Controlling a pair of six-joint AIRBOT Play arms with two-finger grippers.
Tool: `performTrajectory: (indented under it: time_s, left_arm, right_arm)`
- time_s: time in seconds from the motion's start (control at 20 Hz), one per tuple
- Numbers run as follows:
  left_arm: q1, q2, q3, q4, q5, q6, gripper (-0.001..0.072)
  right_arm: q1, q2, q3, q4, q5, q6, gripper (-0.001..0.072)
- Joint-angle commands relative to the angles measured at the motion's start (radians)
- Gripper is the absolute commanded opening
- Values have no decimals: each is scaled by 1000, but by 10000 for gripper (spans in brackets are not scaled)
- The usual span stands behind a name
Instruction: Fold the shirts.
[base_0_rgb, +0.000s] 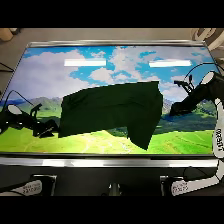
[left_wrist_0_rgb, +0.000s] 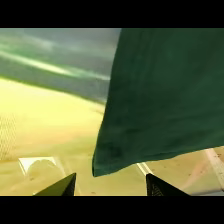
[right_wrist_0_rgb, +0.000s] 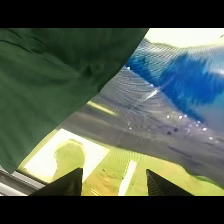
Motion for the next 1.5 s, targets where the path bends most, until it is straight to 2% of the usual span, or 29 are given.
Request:
performTrajectory:
  time_s: [0.0, 0.2, 0.25, 0.3, 0.35, 0.65, 0.9, 0.95, 1.15, 1.2, 1.25, 1.3, 1.45]
  left_arm:
    - [-42, -12, -24, -15, 45, 7, 510]
    - [-113, -47, -23, -15, 113, -20, 495]
    - [-121, -46, -23, -16, 141, -38, 331]
    - [-120, -46, -22, -20, 159, -56, 125]
    - [-120, -46, -22, -20, 166, -61, 36]
    - [-120, -8, -21, -20, 157, -52, 28]
    - [-120, 24, -20, -20, 163, -26, 29]
    - [-120, 26, -20, -21, 163, -26, 29]
    - [-120, 39, -16, -22, 162, -15, 29]
    - [-120, 42, -9, -22, 162, -15, 29]
    - [-120, 44, 4, -22, 158, -15, 29]
    - [-120, 47, 23, -18, 152, -15, 28]
    - [-123, 120, 155, 61, 121, 0, 27]
  right_arm:
    - [1, 1, -6, 2, -26, -6, 389]
    - [1, 1, -7, 3, -22, -5, 394]
    - [1, 1, -8, 3, -21, -5, 422]
    - [1, 1, -15, 14, -22, -6, 480]
    - [1, 1, -34, 36, -35, -10, 514]
    - [1, -5, -170, 178, -229, -35, 496]
    - [6, -59, -214, 262, -255, -24, 482]
    - [11, -66, -216, 254, -257, -24, 423]
    - [68, -70, -216, 252, -352, -19, 360]
    - [85, -70, -216, 252, -371, -7, 275]
    - [102, -70, -216, 252, -389, -5, 58]
    - [112, -65, -214, 255, -399, -8, 24]
    - [107, 20, -153, 254, -404, -109, 22]
